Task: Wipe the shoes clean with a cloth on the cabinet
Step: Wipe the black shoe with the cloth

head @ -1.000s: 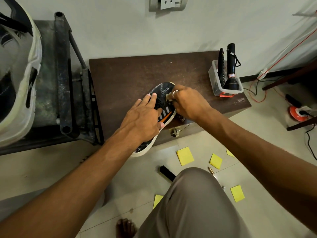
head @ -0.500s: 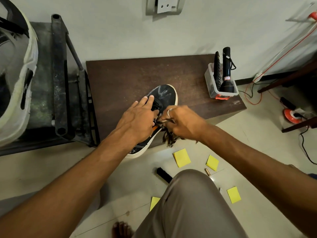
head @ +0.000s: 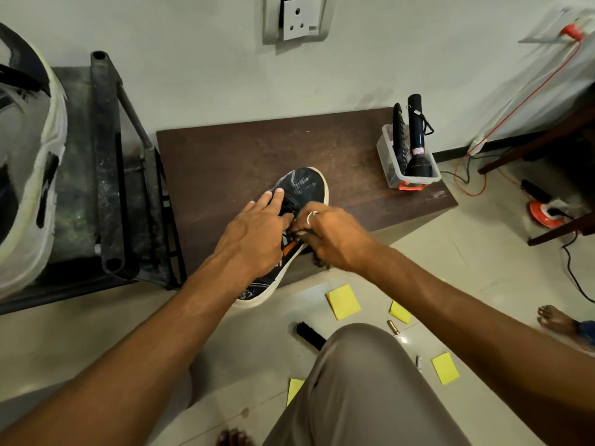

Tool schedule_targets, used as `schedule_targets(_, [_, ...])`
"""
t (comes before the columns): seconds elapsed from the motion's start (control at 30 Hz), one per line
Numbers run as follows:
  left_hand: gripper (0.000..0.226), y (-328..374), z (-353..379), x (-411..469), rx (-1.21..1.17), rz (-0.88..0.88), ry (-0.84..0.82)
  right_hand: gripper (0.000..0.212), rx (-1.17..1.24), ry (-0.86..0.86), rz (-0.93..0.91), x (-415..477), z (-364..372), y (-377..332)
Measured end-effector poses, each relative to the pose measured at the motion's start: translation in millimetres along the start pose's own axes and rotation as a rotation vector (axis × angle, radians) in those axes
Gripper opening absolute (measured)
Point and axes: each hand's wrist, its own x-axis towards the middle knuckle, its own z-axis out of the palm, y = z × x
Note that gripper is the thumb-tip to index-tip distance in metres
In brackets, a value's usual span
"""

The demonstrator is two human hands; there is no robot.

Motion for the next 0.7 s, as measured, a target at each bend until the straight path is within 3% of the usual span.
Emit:
schedule_targets(0.1, [0.063, -1, 0, 0, -0.016, 0.008, -0.005, 0.023, 0.055, -0.077, -0.122, -14, 6, -8])
schedule_targets(0.2, [0.068, -2, 2, 2, -0.036, -0.009, -0.005, 0.016, -0.007, 0.047, 0.125, 4, -2, 19])
schedule_targets(0.27, [0.074, -2, 2, 1, -0.037, -0.031, 0.003, 0.016, -0.017, 0.095, 0.159, 6, 4, 19])
schedule_targets(0.37, [0.098, 3, -3, -1, -0.055, -0.047, 0.026, 0.019, 0.158, -0.055, -0.058, -6, 7, 0])
schedule_targets(0.47, [0.101, 10, -9, -3, 0.072, -0.05, 0.03, 0.02, 0.337, -0.226, 0.013, -5, -24, 11])
schedule_targets(0.6, [0.066, 14, -12, -4, 0.321, -0.033, -0.038, 0.022, 0.244, 0.2, 0.181, 15, -41, 41])
schedule_targets(0.7, [0.056, 13, -9, -6, 0.351, -0.035, -0.039, 0.029, -0.003, 0.233, 0.079, 30, -28, 37])
